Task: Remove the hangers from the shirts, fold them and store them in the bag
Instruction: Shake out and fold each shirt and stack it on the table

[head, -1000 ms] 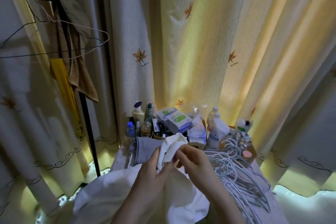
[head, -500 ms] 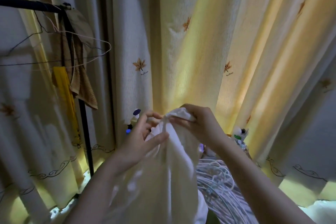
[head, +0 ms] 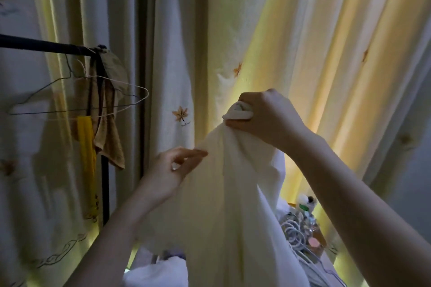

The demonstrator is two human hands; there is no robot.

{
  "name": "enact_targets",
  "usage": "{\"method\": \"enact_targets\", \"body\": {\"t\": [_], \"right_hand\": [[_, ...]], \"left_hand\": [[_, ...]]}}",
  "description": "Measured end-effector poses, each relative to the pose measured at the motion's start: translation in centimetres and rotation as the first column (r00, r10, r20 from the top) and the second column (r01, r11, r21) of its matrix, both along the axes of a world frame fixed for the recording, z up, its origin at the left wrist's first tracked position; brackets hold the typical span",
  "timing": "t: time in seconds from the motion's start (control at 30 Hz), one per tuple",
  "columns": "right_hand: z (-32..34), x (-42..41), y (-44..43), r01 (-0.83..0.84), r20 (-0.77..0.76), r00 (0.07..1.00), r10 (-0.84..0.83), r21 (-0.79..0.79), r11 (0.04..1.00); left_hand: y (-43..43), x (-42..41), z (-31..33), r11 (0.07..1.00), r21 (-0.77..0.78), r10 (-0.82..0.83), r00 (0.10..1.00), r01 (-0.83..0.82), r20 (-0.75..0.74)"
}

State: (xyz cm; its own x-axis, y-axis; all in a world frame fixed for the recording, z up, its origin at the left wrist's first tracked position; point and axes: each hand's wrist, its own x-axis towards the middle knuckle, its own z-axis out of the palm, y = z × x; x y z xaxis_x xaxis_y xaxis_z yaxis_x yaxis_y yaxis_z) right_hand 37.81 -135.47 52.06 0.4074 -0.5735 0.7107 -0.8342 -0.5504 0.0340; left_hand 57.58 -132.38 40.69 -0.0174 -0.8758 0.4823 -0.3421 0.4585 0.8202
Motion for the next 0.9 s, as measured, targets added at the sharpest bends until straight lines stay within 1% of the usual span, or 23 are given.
{"method": "enact_targets", "body": {"t": [0.07,0.13,0.27,0.4,0.47,0.5,0.57,0.63,0.73,0.8,0.9], "right_hand": [[0.3,0.2,0.1,0.028,-0.025,0.999,-0.028,-0.025,0.999],[0.6,0.4,0.1,0.052,-0.053,0.997,-0.054,-0.034,0.998],[1.1,0.4,-0.1,0.059,-0.071,0.996,-0.061,-0.027,0.998],[1.4,-0.2,-0.4,0.012,-0.01,1.0,-0.012,0.024,1.0],[1.4,-0.8,-0.5,-0.054,0.05,0.997,0.051,0.048,0.997],[1.5,-1.2,-0.5,-0.089,0.084,0.993,0.085,0.055,0.994],[1.7,-2.0,-0.8,-0.141,0.14,0.982,0.13,0.07,0.988],[1.8,-2.8,-1.0,-0.194,0.192,0.966,0.172,0.105,0.975],[1.9,-4.0,-1.2,-0.288,0.238,0.938,0.251,0.138,0.948],[1.9,-4.9,-1.4,-0.324,0.26,0.924,0.281,0.141,0.936],[1.7,-6.1,-1.9,-0.31,0.261,0.929,0.263,0.159,0.937]], "left_hand": [[0.1,-0.4,0.6,0.998,0.062,-0.014,0.993,0.021,-0.116],[-0.2,-0.8,1.2,0.995,0.097,-0.02,0.99,0.034,-0.136],[-1.4,-1.9,2.2,0.998,0.046,-0.038,0.996,0.041,-0.08],[-2.9,-3.1,1.6,0.997,-0.022,0.074,0.99,-0.072,0.117],[-3.8,-3.2,0.9,0.992,-0.069,0.115,0.981,-0.105,0.157],[-4.1,-3.2,0.4,0.992,-0.075,0.109,0.981,-0.098,0.162],[-4.3,-2.9,-0.9,1.0,-0.012,0.03,0.99,-0.028,0.136],[-4.5,-2.6,-2.5,0.991,0.109,-0.087,0.988,0.073,0.131],[-4.3,-2.6,-5.3,0.932,0.298,-0.271,0.945,0.209,0.184],[-4.5,-3.1,-7.3,0.899,0.347,-0.353,0.912,0.269,0.209],[-4.3,-3.8,-9.4,0.905,0.341,-0.351,0.898,0.254,0.264]]}}
